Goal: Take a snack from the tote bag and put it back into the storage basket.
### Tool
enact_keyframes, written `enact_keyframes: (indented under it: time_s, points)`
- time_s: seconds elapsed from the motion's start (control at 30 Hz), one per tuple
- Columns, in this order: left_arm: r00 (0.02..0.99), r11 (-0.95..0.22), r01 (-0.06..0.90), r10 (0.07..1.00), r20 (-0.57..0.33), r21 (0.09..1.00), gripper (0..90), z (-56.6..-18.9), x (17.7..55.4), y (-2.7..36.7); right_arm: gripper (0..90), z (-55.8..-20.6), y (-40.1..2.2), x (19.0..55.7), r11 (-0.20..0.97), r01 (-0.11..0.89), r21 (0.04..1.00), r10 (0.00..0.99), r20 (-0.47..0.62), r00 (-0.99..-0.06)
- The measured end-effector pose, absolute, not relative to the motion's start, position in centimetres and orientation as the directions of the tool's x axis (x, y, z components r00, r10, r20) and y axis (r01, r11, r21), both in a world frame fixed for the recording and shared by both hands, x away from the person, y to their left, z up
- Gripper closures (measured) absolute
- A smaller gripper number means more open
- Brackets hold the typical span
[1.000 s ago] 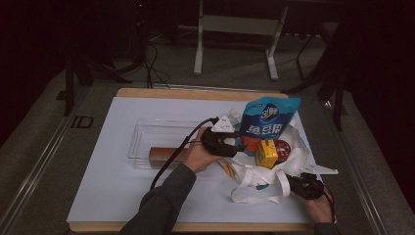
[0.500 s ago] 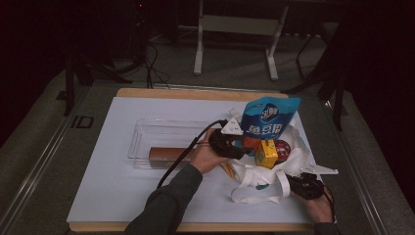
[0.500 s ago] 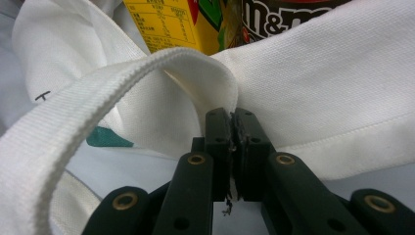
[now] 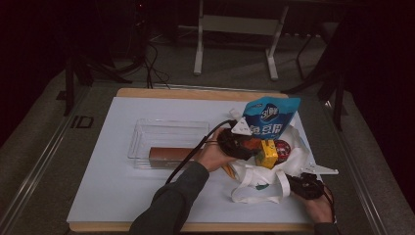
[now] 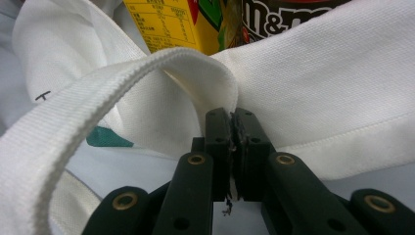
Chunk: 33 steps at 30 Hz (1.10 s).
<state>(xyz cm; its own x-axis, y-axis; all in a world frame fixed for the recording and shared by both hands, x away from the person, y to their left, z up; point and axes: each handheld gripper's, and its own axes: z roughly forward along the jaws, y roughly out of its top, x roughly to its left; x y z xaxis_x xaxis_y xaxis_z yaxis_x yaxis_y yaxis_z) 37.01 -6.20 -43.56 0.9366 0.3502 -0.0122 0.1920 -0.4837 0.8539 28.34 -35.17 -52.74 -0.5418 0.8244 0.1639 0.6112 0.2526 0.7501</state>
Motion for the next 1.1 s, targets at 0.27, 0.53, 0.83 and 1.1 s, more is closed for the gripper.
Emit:
enact_keyframes:
  time_s: [0.27,0.53,0.83,1.1]
  points:
    - [0.941,-0.514,0.199,0.338,-0.017,0.834,32.2,-44.1,37.6,-7.4,85.6,-52.7,-35.2,28.3,0.252,0.611,0.75,0.824,0.164,-0.542]
    - [0.947,-0.547,0.188,0.321,-0.003,0.816,26.2,-44.3,37.9,-8.7,85.6,-52.7,-35.2,28.3,0.253,0.611,0.75,0.824,0.164,-0.542]
    - [0.952,-0.566,0.198,0.306,-0.02,0.8,19.7,-44.9,38.5,-10.2,85.6,-52.7,-35.2,28.4,0.254,0.612,0.749,0.823,0.165,-0.544]
    - [0.96,-0.586,0.19,0.279,-0.023,0.788,17.3,-45.1,39.0,-11.6,85.6,-52.7,-35.2,28.4,0.256,0.611,0.749,0.823,0.163,-0.544]
